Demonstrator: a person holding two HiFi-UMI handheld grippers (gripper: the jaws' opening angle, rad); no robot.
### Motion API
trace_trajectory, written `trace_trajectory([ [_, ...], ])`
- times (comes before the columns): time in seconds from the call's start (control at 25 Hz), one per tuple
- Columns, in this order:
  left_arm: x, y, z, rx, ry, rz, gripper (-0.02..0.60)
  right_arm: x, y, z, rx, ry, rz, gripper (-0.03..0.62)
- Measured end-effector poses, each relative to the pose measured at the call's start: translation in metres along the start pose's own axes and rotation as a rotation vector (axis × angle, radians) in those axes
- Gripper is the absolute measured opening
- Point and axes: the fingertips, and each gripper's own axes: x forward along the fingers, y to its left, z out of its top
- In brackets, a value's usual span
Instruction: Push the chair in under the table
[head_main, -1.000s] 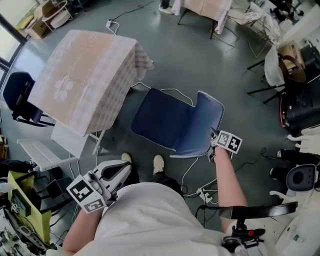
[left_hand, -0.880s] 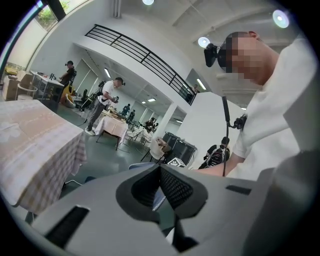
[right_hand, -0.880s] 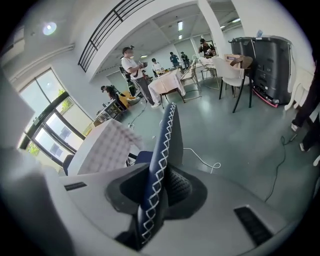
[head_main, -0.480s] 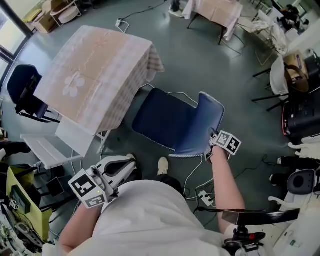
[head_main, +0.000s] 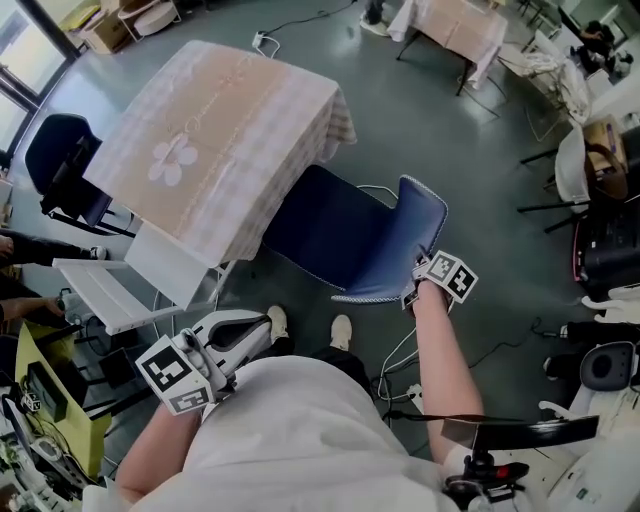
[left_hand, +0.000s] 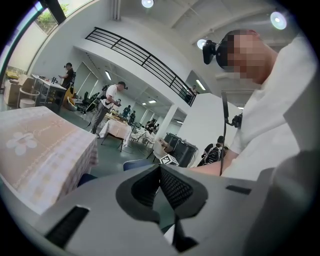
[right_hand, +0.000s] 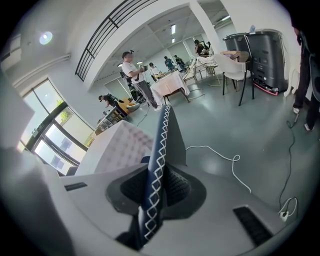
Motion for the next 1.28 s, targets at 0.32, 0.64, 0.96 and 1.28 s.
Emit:
trace_trajectory([
  [0.32,-0.032,0.028,-0.004,-0.008,0.004,-0.009,0.009,0.029,0.054,-0.019,0.01,-0.005,0.029,0.069],
  [0.64,-0.063,0.056,-0.004,-0.024,0.001,-0.011,0.009,0.057,0.109,-0.029,-0.013,0.0,0.064,0.074],
  [0.96,-0.085,0.078,-0.007,-0.049,-0.014,-0.008,0.009,0.072,0.109,-0.014,-0.004,-0.019,0.014,0.072],
  [1.28,-0.091,0.086,-0.004,-0.041,-0.017,-0.047,0.009,0.072,0.108,-0.013,-0.112,-0.02,-0.028,0.106],
])
